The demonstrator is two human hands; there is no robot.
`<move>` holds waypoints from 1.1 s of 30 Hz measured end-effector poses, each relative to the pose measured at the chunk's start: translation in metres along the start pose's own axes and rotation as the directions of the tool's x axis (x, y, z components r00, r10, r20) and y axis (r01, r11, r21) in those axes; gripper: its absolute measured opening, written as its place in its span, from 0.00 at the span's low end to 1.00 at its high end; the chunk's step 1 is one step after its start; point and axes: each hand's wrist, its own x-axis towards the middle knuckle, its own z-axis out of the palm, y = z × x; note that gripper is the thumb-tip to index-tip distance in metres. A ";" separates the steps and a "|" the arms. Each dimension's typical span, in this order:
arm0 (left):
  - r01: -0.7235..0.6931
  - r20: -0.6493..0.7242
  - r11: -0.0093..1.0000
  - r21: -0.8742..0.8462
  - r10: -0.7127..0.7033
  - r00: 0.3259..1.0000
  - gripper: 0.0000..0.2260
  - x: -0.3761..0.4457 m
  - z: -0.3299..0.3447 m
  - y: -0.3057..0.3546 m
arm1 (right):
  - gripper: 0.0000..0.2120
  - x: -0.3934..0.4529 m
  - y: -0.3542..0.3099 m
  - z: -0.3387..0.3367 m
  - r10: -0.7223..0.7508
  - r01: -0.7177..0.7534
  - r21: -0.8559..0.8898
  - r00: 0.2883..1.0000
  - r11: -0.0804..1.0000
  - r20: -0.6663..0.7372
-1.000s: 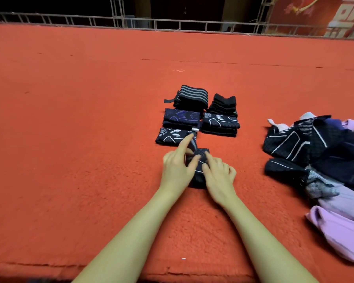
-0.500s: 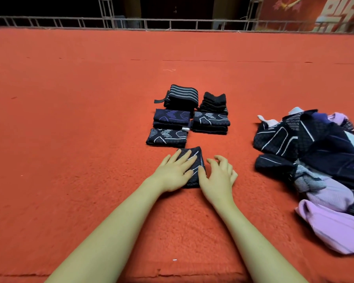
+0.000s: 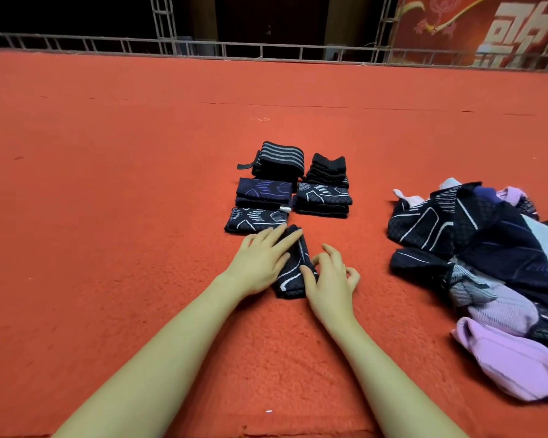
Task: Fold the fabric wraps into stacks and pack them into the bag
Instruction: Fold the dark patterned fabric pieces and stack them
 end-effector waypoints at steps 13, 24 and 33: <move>-0.117 -0.521 0.990 0.074 0.138 0.842 0.10 0.012 -0.034 -0.066 | 0.12 0.072 -0.045 -0.001 -0.475 0.472 -0.077 0.845 0.878 -0.246; -0.010 -0.608 0.983 0.181 0.120 0.784 0.07 0.044 -0.005 -0.099 | 0.08 0.129 -0.040 0.037 -0.615 0.570 -0.254 0.772 0.781 -0.158; 0.008 -0.350 0.994 0.105 0.029 0.936 0.14 0.031 0.031 -0.105 | 0.18 0.113 -0.013 0.053 -0.553 0.573 -0.266 0.819 0.775 0.155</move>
